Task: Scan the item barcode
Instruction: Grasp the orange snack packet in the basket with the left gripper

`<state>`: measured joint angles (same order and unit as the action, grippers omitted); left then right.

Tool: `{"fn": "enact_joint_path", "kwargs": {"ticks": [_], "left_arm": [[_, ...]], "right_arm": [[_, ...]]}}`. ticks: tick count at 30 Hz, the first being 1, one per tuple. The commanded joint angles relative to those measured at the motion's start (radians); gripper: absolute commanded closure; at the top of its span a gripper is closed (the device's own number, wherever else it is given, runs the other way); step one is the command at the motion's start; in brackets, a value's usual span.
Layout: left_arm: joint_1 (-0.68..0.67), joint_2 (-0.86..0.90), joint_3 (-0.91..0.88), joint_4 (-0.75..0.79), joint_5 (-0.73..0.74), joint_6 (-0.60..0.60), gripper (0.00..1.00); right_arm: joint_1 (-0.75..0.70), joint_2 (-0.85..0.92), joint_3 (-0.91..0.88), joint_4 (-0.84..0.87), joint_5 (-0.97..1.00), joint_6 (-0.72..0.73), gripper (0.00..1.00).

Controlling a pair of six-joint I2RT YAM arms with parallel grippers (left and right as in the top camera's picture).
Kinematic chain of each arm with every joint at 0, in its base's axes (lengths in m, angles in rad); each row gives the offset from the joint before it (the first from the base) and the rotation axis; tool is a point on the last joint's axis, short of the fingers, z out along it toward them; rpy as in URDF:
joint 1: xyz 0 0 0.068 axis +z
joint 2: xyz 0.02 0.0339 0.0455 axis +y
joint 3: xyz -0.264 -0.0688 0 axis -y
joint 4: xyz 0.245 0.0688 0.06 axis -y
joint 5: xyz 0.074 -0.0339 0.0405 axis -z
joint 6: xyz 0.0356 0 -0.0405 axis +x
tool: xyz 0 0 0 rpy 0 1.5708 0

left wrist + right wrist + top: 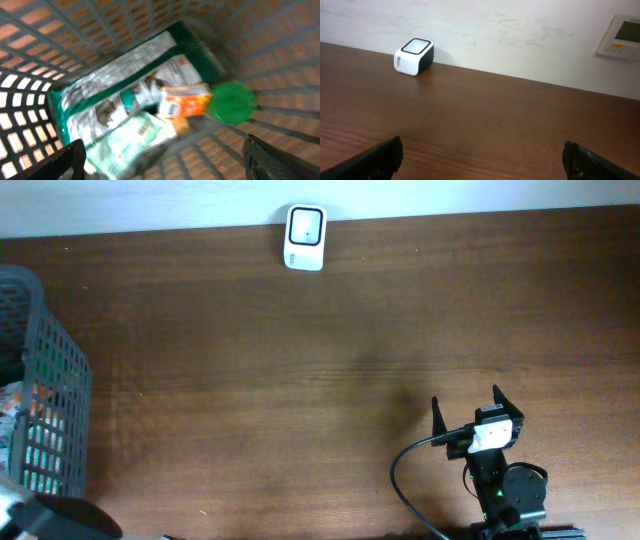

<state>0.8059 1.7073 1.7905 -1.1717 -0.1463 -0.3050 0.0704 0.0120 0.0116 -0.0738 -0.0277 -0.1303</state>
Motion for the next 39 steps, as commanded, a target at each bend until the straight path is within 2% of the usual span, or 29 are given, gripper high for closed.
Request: {"fn": "enact_joint_path", "kwargs": {"ticks": [1,3,6,8,17,24,32,33,34,35,36,39], "left_arm": [[0.045,0.032,-0.101,0.084,0.022,0.141,0.13],[0.047,0.035,-0.143,0.132,0.039,0.176,0.13],[0.046,0.045,-0.238,0.279,0.13,0.328,0.13],[0.046,0.055,-0.274,0.337,0.188,0.384,0.13],[0.046,0.175,-0.3,0.394,0.215,0.39,0.16],[0.045,0.208,-0.301,0.456,0.264,0.389,0.32],[0.045,0.242,-0.323,0.476,0.287,0.389,0.37],[0.045,0.255,-0.323,0.475,0.3,0.389,0.42],[0.045,0.264,-0.324,0.472,0.312,0.389,0.53],[0.045,0.266,-0.324,0.47,0.315,0.389,0.71],[0.045,0.266,-0.323,0.471,0.315,0.389,0.82],[0.045,0.259,-0.32,0.468,0.315,0.388,0.93]], "right_arm": [[-0.005,-0.008,-0.006,-0.002,-0.014,0.007,0.02],[-0.005,-0.008,-0.006,-0.001,-0.014,0.007,0.02],[-0.005,-0.008,-0.006,-0.001,-0.013,0.007,0.02],[-0.005,-0.008,-0.006,-0.001,-0.014,0.007,0.02],[-0.005,-0.008,-0.006,-0.001,-0.014,0.007,0.02],[-0.005,-0.008,-0.006,-0.001,-0.014,0.007,0.02],[-0.005,-0.008,-0.006,-0.002,-0.014,0.007,0.02],[-0.005,-0.008,-0.006,-0.001,-0.014,0.007,0.02],[-0.005,-0.008,-0.006,-0.001,-0.013,0.007,0.02],[-0.005,-0.008,-0.006,-0.001,-0.013,0.007,0.02],[-0.005,-0.008,-0.006,-0.001,-0.014,0.007,0.02],[-0.005,-0.008,-0.006,-0.001,-0.013,0.007,0.02]]}}
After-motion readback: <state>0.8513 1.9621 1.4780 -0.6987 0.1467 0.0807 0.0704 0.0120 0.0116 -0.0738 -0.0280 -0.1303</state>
